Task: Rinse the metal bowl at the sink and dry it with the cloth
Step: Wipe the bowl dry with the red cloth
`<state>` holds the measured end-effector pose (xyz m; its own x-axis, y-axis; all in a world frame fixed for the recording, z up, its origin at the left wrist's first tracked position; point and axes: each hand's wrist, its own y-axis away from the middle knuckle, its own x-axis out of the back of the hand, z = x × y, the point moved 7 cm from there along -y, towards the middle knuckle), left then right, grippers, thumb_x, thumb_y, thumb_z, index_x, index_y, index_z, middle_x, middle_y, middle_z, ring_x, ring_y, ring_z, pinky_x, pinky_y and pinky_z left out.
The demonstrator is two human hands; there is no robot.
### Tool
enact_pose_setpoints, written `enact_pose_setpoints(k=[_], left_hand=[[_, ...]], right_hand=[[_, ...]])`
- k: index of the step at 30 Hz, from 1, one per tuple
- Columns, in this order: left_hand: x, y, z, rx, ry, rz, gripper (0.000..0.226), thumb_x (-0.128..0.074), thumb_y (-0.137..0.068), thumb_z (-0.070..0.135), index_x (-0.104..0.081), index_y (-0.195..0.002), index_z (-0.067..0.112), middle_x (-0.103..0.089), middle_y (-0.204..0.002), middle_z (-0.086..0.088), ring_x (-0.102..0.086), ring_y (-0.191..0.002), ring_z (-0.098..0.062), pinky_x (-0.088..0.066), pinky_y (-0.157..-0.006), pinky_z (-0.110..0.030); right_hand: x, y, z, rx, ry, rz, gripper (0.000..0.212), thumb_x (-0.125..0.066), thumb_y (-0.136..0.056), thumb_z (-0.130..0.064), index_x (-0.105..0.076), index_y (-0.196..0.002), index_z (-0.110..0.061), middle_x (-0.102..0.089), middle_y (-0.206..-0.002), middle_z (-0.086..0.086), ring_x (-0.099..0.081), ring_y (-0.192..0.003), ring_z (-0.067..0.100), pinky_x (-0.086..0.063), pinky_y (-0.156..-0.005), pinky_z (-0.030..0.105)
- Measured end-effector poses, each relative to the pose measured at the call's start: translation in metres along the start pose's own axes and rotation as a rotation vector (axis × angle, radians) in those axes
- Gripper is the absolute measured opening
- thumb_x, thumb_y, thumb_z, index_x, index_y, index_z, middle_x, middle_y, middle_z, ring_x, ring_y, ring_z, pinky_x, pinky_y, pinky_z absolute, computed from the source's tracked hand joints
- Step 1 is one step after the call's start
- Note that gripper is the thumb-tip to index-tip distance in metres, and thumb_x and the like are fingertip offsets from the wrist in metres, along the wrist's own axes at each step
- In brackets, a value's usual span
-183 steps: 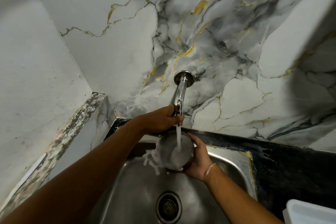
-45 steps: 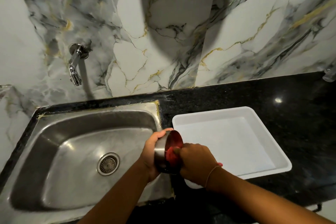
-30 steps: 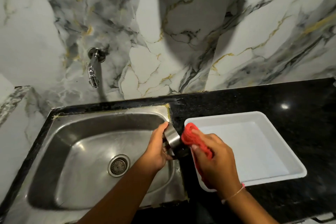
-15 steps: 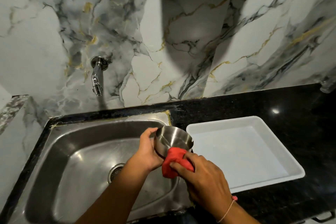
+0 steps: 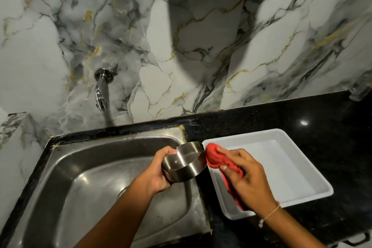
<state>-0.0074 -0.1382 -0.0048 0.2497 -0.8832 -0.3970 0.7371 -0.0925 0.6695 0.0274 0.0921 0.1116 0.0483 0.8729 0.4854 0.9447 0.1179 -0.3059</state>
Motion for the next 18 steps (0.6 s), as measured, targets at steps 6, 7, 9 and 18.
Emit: enact_pose_setpoints(k=[6,7,9,18], left_hand=[[-0.011,0.003,-0.01,-0.037,0.006,0.018,0.033,-0.072,-0.077,0.042,-0.081,-0.085,0.011,-0.079,-0.083,-0.014,-0.077,-0.074,-0.029,-0.062,-0.075,-0.04],[-0.012,0.003,-0.011,-0.062,0.019,0.046,0.033,-0.071,-0.079,0.041,-0.078,-0.09,0.01,-0.079,-0.084,-0.014,-0.076,-0.077,-0.03,-0.059,-0.082,-0.044],[-0.013,0.004,-0.011,-0.121,0.069,0.114,0.033,-0.066,-0.085,0.038,-0.073,-0.101,0.01,-0.078,-0.09,-0.016,-0.073,-0.088,-0.033,-0.054,-0.091,-0.049],[-0.018,-0.009,-0.022,-0.256,0.162,0.305,0.037,-0.06,-0.092,0.04,-0.061,-0.118,0.014,-0.07,-0.1,-0.013,-0.069,-0.092,-0.03,-0.06,-0.073,-0.044]], right_hand=[[-0.029,-0.017,0.029,-0.561,-0.594,-0.012,0.032,-0.062,-0.096,-0.009,-0.073,-0.121,-0.026,-0.083,-0.097,0.003,-0.077,-0.076,0.016,-0.064,-0.058,0.032],[-0.036,-0.013,0.03,-0.594,-0.609,0.018,0.034,-0.061,-0.097,-0.008,-0.07,-0.127,-0.021,-0.081,-0.105,0.006,-0.077,-0.086,0.02,-0.066,-0.07,0.04],[-0.046,0.005,0.032,-0.643,-0.593,0.088,0.036,-0.06,-0.098,-0.011,-0.065,-0.133,-0.019,-0.076,-0.119,0.01,-0.073,-0.104,0.027,-0.06,-0.092,0.055],[-0.046,0.041,0.037,-0.565,-0.327,0.116,0.036,-0.064,-0.095,-0.016,-0.067,-0.13,-0.024,-0.077,-0.118,0.001,-0.071,-0.107,0.017,-0.055,-0.103,0.045]])
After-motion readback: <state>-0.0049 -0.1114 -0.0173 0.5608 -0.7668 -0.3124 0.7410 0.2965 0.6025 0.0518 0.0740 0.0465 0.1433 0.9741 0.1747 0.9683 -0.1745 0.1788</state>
